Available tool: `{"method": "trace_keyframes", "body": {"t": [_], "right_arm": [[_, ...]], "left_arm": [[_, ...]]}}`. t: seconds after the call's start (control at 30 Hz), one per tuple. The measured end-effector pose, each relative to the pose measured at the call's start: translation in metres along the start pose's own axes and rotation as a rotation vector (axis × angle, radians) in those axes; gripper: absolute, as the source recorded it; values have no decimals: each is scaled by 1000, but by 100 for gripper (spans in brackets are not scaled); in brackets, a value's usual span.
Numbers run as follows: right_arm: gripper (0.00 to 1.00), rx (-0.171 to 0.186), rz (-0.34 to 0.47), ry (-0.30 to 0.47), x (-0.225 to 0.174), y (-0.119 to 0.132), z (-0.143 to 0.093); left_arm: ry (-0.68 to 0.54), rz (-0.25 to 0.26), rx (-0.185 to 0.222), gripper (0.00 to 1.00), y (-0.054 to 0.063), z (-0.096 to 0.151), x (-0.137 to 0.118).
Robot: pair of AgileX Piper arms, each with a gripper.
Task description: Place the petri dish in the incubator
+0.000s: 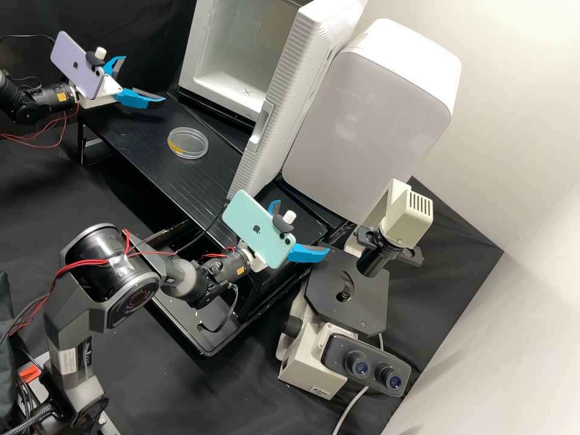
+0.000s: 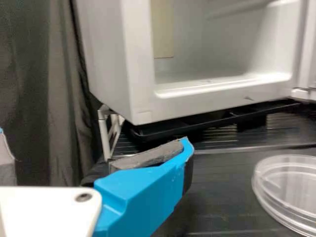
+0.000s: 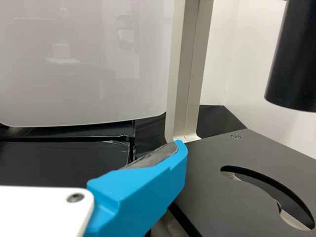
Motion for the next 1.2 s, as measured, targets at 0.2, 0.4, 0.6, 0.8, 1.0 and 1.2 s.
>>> {"method": "trace_keyframes", "body": {"t": [0.2, 0.4, 0.6, 0.8, 1.0, 1.2], "right_arm": [[100, 0, 0, 0, 0, 0, 0], [100, 0, 0, 0, 0, 0, 0], [100, 0, 0, 0, 0, 0, 0], [100, 0, 0, 0, 0, 0, 0], [100, 0, 0, 0, 0, 0, 0], [100, 0, 0, 0, 0, 0, 0]], "left_arm": [[-62, -27, -7, 100, -5, 15, -16], [-94, -57, -14, 100, -10, 22, -37], [-154, -99, -11, 100, -21, 35, -57], [-226, -120, -9, 100, -29, 51, -67], [-300, -139, -9, 100, -34, 68, -74], [-344, -152, -20, 100, -39, 81, -78]]}}
